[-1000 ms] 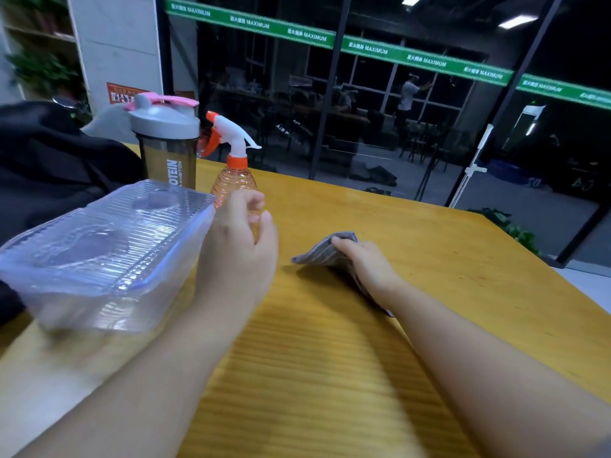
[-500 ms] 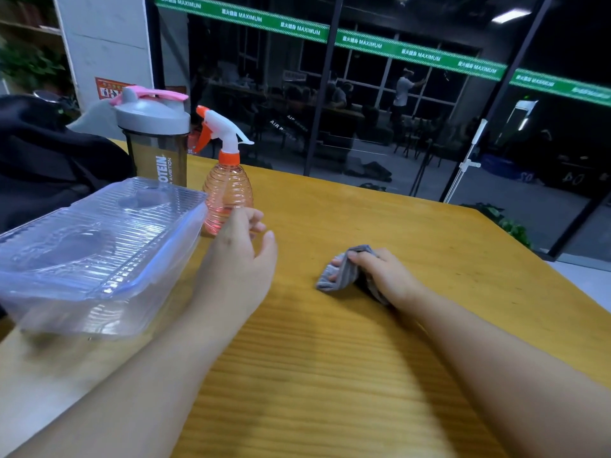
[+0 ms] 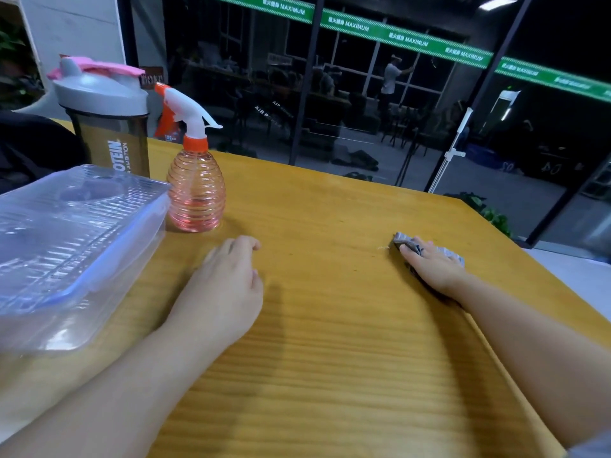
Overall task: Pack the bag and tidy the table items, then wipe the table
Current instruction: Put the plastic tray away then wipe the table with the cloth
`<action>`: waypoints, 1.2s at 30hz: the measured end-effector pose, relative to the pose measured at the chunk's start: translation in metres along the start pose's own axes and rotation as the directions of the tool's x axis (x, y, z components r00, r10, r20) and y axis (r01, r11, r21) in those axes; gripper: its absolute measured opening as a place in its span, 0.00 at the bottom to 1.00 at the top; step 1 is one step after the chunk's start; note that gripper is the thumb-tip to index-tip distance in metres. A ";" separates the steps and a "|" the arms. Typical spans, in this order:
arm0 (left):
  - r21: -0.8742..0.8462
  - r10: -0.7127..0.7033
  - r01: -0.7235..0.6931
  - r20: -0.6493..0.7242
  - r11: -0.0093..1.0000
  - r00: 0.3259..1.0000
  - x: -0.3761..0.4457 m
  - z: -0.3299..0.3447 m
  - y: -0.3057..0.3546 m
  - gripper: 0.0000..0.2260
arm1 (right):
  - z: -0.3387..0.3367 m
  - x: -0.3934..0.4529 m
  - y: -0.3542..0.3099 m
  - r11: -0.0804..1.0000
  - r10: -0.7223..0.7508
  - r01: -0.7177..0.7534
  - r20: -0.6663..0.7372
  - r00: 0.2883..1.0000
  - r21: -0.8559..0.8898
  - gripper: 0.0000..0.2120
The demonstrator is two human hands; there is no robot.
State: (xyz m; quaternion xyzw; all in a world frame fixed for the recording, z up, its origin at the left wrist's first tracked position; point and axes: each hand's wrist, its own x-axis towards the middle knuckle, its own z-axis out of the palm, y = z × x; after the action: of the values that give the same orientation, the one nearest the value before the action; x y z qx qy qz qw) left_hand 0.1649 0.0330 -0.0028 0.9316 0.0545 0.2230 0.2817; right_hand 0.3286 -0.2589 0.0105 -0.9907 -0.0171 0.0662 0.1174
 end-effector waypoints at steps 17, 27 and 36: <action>0.134 0.046 -0.053 0.052 0.990 0.998 0.000 0.006 -0.002 0.17 | 0.004 0.119 -0.033 0.993 0.018 -0.022 -0.032 0.999 -0.119 0.29; 0.096 -0.035 0.033 0.015 0.995 0.999 0.001 0.006 -0.001 0.17 | 0.010 0.150 -0.092 0.991 -0.078 0.076 -0.016 0.997 -0.113 0.29; 0.119 -0.020 0.017 0.031 0.993 0.999 0.001 0.007 -0.002 0.19 | 0.017 0.130 -0.130 0.969 -0.221 0.225 0.046 0.974 -0.105 0.27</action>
State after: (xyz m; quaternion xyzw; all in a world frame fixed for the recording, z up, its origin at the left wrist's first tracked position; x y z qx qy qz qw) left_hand 0.1690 0.0311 -0.0083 0.9496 0.0717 0.2018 0.2289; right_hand 0.4523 -0.1219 0.0084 -0.9862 -0.1338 0.0684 0.0694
